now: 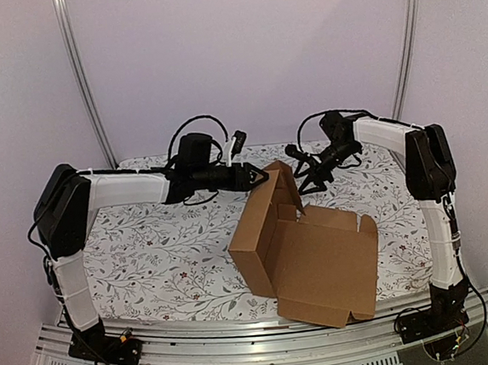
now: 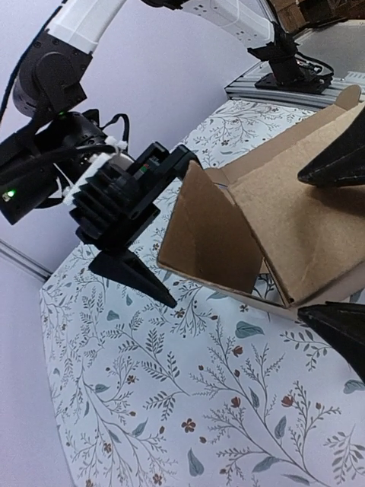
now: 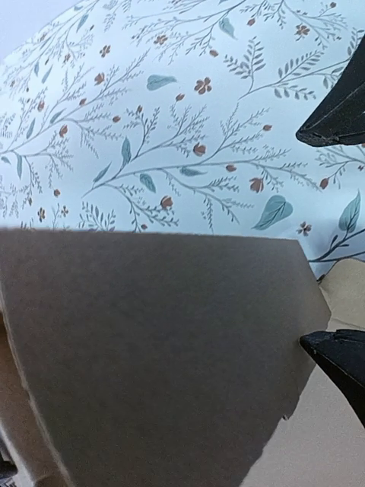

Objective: Fold the paper box

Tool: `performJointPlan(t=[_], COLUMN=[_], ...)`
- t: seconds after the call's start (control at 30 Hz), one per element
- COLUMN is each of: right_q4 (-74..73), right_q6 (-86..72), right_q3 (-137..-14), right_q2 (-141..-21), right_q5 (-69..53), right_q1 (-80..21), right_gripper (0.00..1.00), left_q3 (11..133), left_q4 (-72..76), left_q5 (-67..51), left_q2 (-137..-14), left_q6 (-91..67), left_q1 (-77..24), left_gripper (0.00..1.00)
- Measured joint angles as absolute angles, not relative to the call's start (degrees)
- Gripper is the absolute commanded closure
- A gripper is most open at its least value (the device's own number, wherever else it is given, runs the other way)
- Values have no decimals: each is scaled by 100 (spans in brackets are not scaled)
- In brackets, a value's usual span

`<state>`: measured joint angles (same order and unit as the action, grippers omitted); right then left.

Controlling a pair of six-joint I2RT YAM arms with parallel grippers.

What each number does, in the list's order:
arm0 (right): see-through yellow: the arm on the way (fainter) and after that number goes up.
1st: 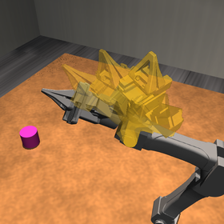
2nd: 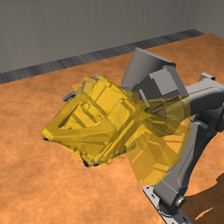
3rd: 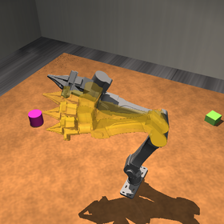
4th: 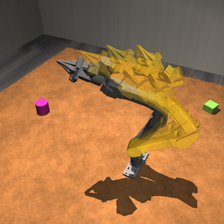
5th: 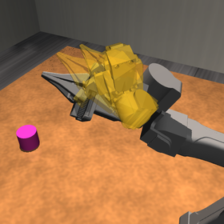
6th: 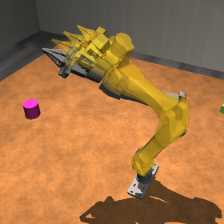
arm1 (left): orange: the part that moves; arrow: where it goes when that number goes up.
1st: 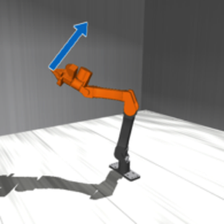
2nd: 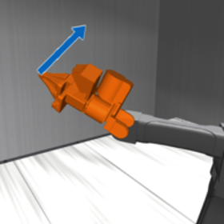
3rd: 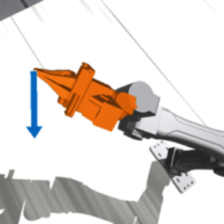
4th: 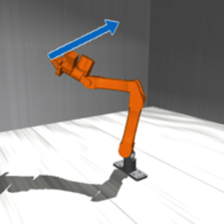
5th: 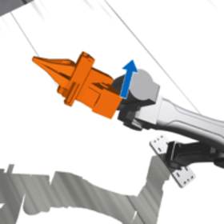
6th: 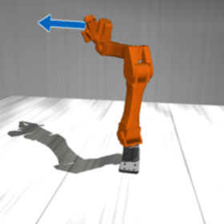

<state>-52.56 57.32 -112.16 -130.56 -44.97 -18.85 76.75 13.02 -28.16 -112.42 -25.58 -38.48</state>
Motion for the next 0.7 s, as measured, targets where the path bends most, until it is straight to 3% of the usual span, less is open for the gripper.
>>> performJointPlan(t=[0.43, 0.7], right_q4=[-5524, -5529], right_q6=[6525, 6652], right_q3=[-10556, -10202], right_q2=[-12739, -12571], right_q5=[-4386, -4512], right_q1=[-2134, -2244], right_gripper=[20, 30], left_q3=[8206, 8276], left_q4=[495, 311], left_q5=[-2744, -2862], left_q2=[-11325, -11338], left_q6=[-1935, -1704], left_q1=[-4136, -4206], left_gripper=[48, 48])
